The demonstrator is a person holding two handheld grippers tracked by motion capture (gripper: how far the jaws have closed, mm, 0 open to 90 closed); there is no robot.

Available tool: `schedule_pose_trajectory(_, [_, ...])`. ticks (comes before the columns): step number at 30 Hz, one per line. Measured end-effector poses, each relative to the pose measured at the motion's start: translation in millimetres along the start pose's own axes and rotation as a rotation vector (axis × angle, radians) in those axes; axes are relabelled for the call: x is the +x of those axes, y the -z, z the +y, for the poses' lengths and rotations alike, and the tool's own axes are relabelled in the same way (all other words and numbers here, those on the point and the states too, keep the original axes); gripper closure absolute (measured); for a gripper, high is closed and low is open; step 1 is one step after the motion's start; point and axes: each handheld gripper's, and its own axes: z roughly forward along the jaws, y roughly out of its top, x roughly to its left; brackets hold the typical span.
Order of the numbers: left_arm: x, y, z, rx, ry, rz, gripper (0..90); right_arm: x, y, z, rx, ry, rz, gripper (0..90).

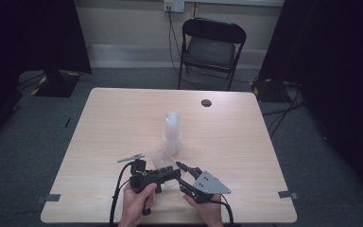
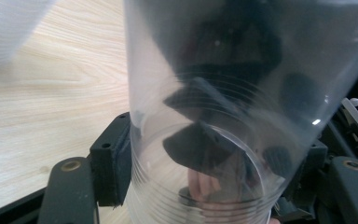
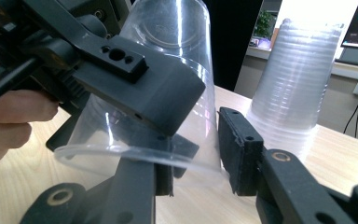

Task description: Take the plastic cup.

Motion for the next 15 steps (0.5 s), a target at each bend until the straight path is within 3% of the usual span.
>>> schedule_pose_trajectory(3, [-4.7, -0.1, -0.4, 0.006, -0.031, 0.012, 32.1, 0.7, -0.4, 0.4, -0.009, 0.01, -0.004, 68.2])
schedule_pose_trajectory(6, [-4.9, -1.8, -0.4, 0.019, -0.015, -0.025, 32.1, 1.3, -0.1, 0.9, -0.028, 0.005, -0.01, 70.8])
schedule_pose_trajectory(9, [-6.8, -4.2, -1.3, 0.023, -0.019, -0.027, 31.8, 2.8, -0.8, 2.0, -0.038, 0.026, -0.027, 74.0])
schedule_pose_trajectory(15, [-6.6, -5.3, -1.2, 0.023, -0.019, -0.052, 30.0, 2.8, 2.2, 1.4, -0.065, 0.021, -0.058, 83.7])
